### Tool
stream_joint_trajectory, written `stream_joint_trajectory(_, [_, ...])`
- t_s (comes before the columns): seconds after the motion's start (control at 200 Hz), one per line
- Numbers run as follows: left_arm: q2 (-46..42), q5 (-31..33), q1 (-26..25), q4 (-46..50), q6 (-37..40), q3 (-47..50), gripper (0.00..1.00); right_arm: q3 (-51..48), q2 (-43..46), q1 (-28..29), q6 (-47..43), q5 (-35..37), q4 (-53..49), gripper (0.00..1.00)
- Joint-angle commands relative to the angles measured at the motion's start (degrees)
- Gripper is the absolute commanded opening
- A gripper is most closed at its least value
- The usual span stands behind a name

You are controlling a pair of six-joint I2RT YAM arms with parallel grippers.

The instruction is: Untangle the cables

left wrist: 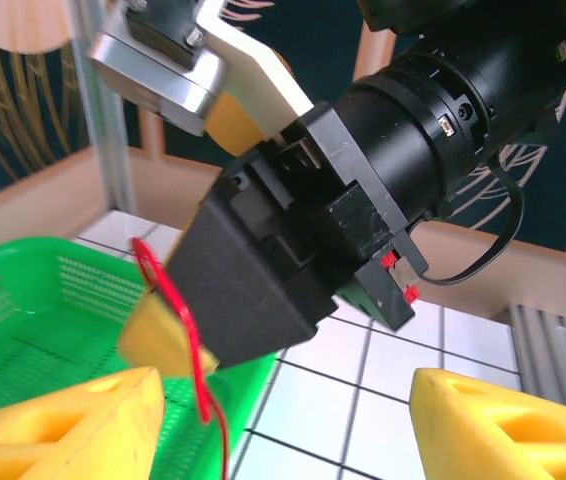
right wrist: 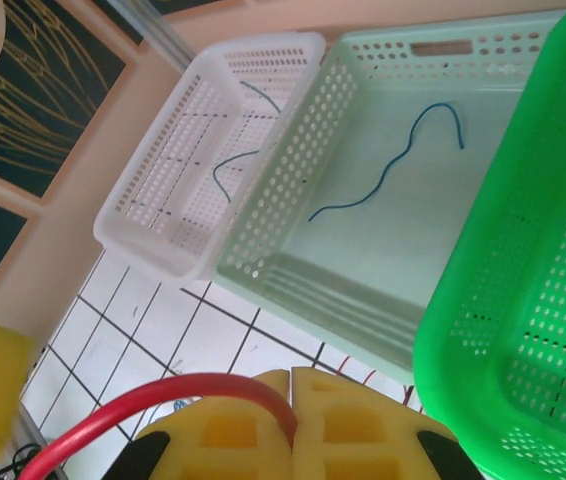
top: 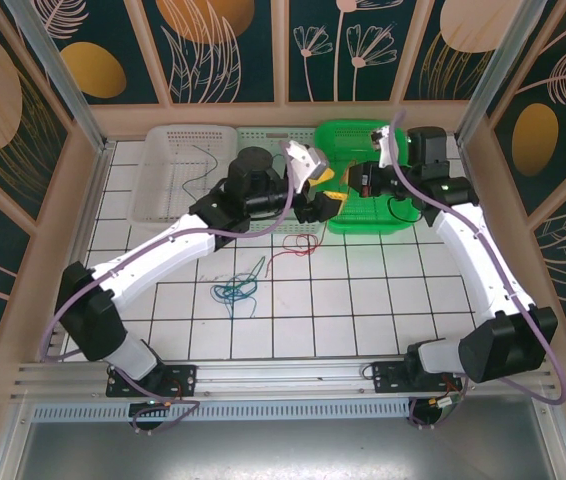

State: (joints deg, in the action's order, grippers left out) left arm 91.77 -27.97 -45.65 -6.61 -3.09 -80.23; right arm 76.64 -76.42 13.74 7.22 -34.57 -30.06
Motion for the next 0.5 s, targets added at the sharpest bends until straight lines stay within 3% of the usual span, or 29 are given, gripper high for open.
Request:
stream_joint_trajectory(0.0, [2.45,-5.56,0.38,-1.39,-2.92,-3.28,0.59,2.7,-0.91,1.66,-2.7,-0.6,-1.2,0.0])
stream_joint_trajectory(0.275, [4.67,-4.46,1.43,0.53,-3.19,-5.14,0.42,1.91,-0.14,2.66,-4.23,1.51,-2.03,0.0])
stream_joint_trajectory(0.495, [5.33,-6.53,2.23,1.27,-2.93,-5.36,0.02,1.4,1.09,4.32,-6.95,4.26,-2.26,0.0])
